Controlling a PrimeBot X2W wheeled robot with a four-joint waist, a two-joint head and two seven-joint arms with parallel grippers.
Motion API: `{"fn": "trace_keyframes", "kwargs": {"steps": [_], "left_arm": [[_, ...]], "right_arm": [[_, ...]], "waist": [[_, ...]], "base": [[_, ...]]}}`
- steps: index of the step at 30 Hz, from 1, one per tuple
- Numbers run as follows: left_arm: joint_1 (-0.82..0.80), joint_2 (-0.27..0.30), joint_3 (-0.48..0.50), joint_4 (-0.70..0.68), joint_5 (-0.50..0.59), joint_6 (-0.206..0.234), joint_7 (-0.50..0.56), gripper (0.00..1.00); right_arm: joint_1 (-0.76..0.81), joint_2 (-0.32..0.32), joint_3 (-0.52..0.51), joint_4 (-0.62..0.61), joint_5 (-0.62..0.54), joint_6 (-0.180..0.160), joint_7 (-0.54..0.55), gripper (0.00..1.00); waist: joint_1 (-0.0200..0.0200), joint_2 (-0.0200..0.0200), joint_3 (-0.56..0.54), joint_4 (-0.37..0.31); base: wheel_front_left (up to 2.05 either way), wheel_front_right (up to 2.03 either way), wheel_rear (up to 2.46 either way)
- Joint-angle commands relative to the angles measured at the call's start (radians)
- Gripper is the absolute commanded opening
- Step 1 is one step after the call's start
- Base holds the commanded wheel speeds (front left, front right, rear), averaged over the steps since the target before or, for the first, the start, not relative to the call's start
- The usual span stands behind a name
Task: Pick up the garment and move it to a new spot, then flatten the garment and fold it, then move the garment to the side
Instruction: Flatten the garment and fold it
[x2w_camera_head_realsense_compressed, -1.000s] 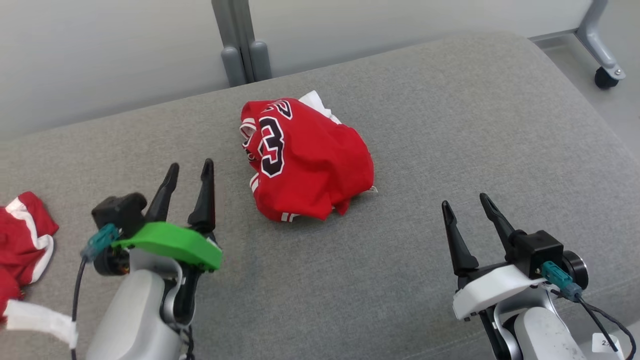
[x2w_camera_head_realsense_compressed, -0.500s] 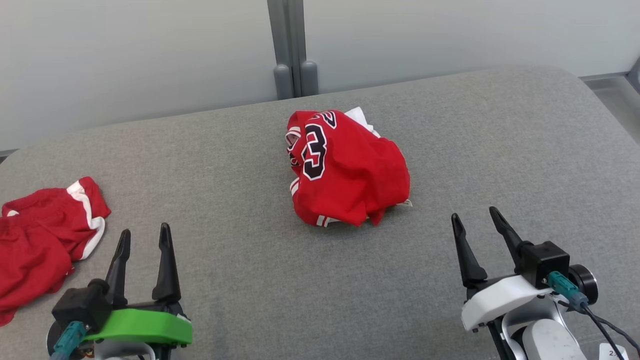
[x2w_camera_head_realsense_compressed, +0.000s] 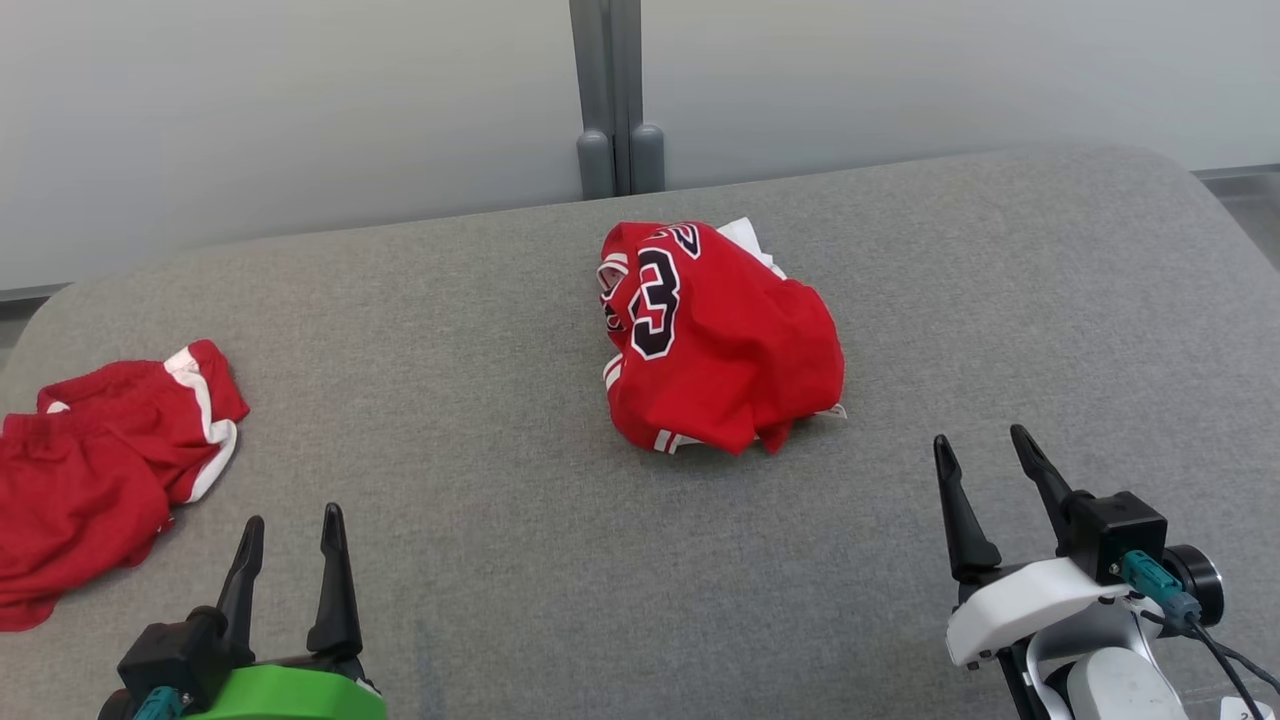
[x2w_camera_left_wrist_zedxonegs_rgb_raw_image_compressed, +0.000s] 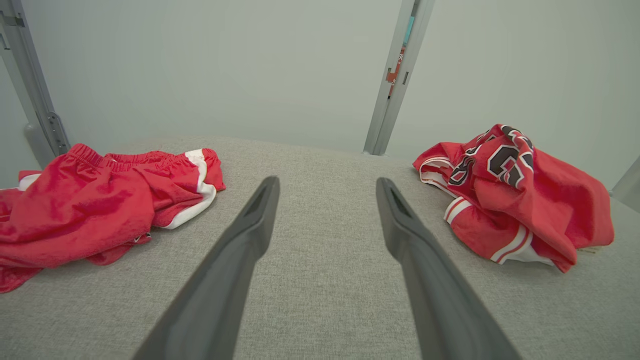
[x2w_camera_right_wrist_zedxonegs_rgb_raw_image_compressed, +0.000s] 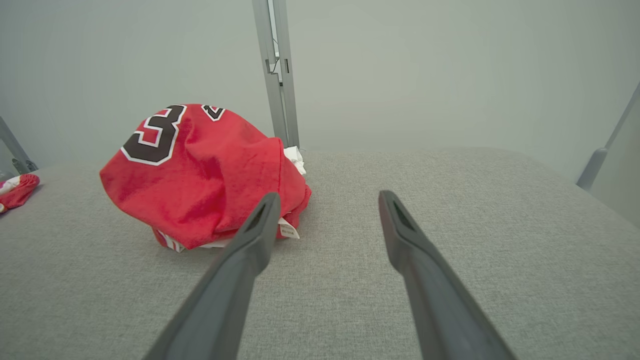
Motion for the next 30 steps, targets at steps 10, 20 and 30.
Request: {"fn": "trace_keyframes", "kwargs": {"steps": [10, 20, 30], "left_arm": [[-0.017, 0.005, -0.011, 0.001, -0.002, 0.003, 0.000, 1.00], [-0.072, 0.000, -0.028, -0.013, 0.002, -0.008, 0.000, 1.00], [-0.113, -0.006, -0.042, -0.007, 0.011, -0.018, 0.000, 1.00]], "right_arm": [[-0.036, -0.002, 0.036, 0.024, 0.046, 0.000, 0.021, 1.00], [-0.334, -0.002, 0.080, 0.237, 0.182, 0.000, 0.098, 1.00], [-0.586, -0.003, 0.068, 0.551, 0.275, 0.000, 0.178, 1.00]], "waist": [[0.0000, 0.0000, 0.015, 0.024], [0.0000, 0.0000, 0.095, 0.057], [0.0000, 0.0000, 0.152, 0.114]], "base": [[0.00, 0.00, 0.00], [0.00, 0.00, 0.00], [0.00, 0.00, 0.00]]}}
